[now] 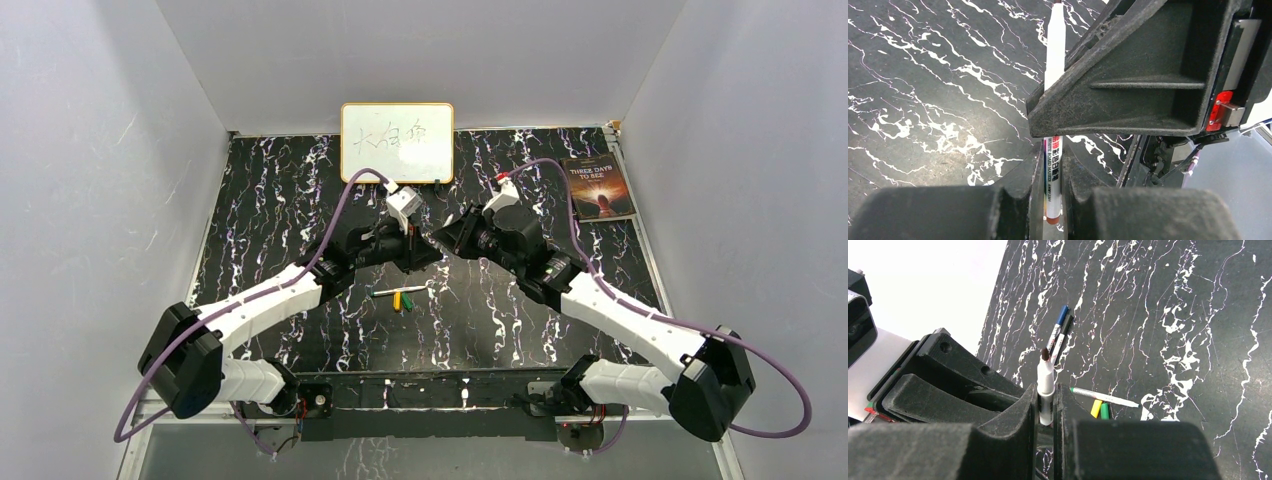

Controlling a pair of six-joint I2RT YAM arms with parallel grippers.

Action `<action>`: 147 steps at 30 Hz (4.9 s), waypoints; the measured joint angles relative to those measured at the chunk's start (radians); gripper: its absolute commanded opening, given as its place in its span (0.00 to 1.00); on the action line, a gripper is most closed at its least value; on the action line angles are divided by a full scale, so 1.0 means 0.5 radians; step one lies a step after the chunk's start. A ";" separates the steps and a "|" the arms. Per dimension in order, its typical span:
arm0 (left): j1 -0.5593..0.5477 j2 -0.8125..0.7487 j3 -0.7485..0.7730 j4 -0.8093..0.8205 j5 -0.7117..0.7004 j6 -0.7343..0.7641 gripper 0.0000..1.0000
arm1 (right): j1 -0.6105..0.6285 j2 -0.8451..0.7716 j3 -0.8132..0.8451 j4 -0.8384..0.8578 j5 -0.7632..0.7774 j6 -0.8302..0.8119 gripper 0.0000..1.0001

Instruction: Insert the pens into the pen caps

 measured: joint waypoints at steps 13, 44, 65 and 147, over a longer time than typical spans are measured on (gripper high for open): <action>0.179 -0.025 0.035 -0.474 -0.451 0.138 0.00 | 0.002 -0.427 -0.287 -0.092 0.073 -0.095 0.38; 0.594 -0.715 -0.346 -0.837 -0.422 0.128 0.00 | 0.680 0.896 0.212 -0.372 0.350 -0.676 0.39; 0.601 -0.749 -0.346 -0.874 -0.408 0.166 0.00 | 0.683 1.263 0.392 -0.362 0.411 -0.783 0.39; -0.208 -0.475 -0.983 1.322 -0.321 -1.047 0.00 | 0.066 -0.034 -0.211 0.986 0.003 0.002 0.00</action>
